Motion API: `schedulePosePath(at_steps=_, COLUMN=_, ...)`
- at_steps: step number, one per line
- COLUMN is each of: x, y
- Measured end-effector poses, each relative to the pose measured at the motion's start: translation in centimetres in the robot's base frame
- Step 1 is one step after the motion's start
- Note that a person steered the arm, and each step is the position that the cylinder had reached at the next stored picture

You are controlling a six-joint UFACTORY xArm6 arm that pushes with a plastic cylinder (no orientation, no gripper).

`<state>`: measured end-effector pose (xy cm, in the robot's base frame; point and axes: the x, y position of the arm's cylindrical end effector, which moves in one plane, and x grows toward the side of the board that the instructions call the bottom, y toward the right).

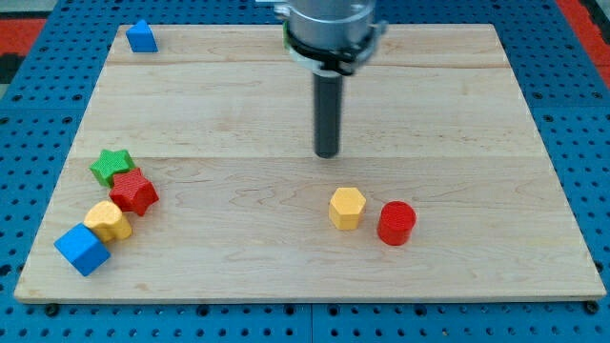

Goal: Move red circle into the yellow hexagon

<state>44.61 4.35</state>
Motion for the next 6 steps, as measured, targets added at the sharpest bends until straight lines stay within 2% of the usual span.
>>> schedulePosePath(at_steps=1, x=1.4, y=7.6)
schedulePosePath(at_steps=2, x=6.5, y=10.6)
schedulePosePath(at_steps=3, x=11.4, y=8.5)
schedulePosePath(at_steps=4, x=12.0, y=5.9)
schedulePosePath(at_steps=6, x=9.0, y=4.8)
